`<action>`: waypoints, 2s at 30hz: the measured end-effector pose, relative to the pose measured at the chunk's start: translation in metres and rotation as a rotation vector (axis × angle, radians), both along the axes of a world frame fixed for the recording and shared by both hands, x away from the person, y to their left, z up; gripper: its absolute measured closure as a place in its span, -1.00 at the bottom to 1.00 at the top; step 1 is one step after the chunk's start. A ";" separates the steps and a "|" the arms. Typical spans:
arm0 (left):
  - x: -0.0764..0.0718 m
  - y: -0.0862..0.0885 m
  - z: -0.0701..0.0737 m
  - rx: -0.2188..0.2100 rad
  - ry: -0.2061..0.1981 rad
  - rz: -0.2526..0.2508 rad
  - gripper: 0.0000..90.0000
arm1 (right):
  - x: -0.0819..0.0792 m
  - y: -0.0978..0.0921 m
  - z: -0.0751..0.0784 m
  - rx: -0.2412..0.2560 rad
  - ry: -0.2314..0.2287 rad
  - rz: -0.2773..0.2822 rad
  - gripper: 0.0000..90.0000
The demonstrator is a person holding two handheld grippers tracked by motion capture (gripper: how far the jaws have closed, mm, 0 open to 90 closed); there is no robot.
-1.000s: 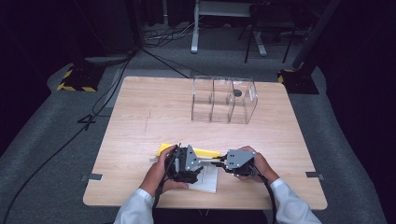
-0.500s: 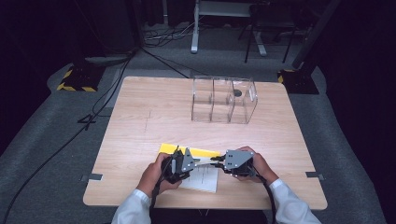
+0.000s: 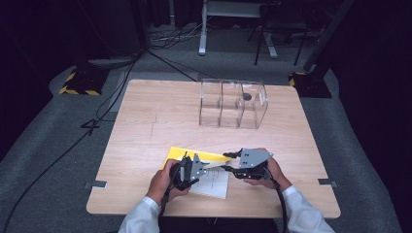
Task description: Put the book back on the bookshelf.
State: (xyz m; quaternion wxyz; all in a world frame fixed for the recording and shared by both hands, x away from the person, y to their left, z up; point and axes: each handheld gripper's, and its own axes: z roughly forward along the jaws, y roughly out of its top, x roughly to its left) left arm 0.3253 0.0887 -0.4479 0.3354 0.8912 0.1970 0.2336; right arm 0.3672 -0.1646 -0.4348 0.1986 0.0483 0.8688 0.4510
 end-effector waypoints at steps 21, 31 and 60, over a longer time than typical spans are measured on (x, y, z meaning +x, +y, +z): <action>-0.003 0.026 0.015 -0.188 -0.020 0.026 0.78 | 0.039 -0.017 -0.049 0.038 0.235 -0.151 -0.20; 0.001 0.012 0.030 -0.361 0.010 -0.040 0.81 | 0.025 -0.042 0.003 0.294 0.152 -0.169 -0.11; -0.014 0.044 0.010 -0.550 0.128 -0.066 0.69 | 0.002 0.025 0.024 0.318 0.148 -0.047 -0.11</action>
